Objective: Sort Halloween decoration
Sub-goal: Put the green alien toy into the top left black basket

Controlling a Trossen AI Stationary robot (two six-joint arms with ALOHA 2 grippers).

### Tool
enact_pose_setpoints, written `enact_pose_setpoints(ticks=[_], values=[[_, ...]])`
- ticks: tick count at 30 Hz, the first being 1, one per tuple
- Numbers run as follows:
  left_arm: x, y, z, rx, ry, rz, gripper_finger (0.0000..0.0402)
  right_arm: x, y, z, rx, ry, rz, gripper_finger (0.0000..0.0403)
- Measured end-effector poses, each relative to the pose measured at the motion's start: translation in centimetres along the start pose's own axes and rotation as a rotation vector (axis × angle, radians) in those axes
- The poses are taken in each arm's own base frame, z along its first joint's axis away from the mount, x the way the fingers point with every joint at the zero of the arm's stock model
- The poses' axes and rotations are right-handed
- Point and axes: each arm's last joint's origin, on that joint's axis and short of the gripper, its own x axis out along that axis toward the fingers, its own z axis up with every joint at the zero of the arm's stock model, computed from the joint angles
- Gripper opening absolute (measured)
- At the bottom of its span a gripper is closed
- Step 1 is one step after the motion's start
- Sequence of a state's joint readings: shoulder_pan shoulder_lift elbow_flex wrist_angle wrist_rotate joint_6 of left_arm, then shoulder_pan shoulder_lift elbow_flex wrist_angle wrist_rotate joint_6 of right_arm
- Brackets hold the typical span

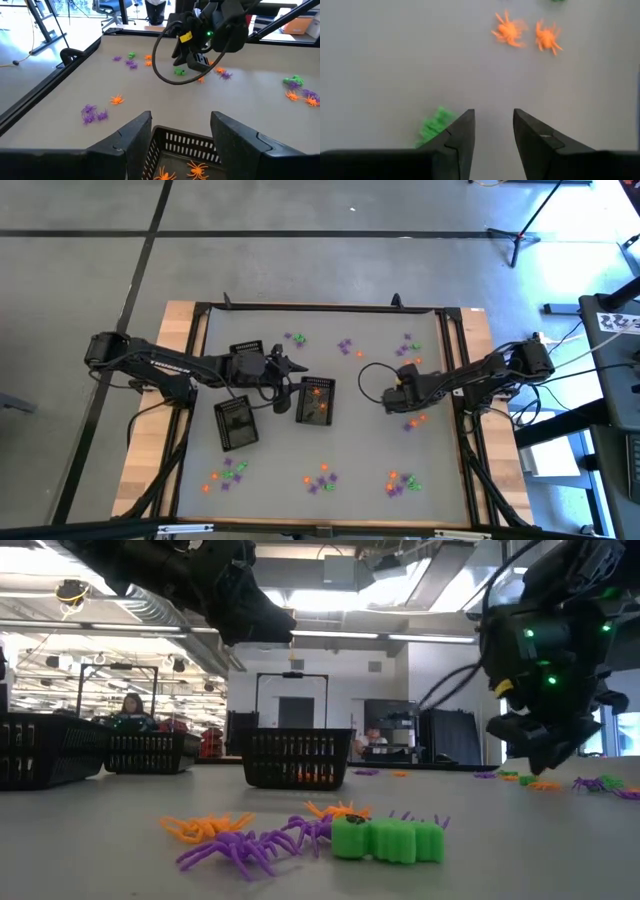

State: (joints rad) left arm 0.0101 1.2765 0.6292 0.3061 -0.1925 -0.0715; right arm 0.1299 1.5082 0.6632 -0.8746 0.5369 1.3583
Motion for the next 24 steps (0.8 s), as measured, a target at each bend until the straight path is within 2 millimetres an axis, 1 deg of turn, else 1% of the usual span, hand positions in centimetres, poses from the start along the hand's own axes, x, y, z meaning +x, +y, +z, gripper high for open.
enact_pose_setpoints(ticks=[5, 9, 13, 16, 24], values=[[0.0, 0.0, 0.0, 0.003, 0.002, 0.0, 0.0196, -0.3, 1.0, 0.4, 0.008, -0.022, 0.079, 0.0133], [0.0, 0.0, 0.0, 0.003, 0.002, 0.0, 0.0196, -0.3, 1.2, 0.4, 0.009, -0.028, 0.106, 0.0133], [0.0, 0.0, 0.0, 0.003, 0.003, 0.0, 0.0196, -0.3, 1.4, 0.3, 0.018, 0.019, 0.13, 0.0133], [0.0, 0.0, 0.0, 0.003, 0.005, 0.0, 0.0196, -0.1, 1.6, 0.1, 0.031, 0.054, 0.138, 0.0133], [0.0, 0.0, -0.1, 0.003, 0.008, 0.0, 0.0196, 0.9, 2.3, -0.3, 0.005, 0.063, 0.101, 0.0131]])
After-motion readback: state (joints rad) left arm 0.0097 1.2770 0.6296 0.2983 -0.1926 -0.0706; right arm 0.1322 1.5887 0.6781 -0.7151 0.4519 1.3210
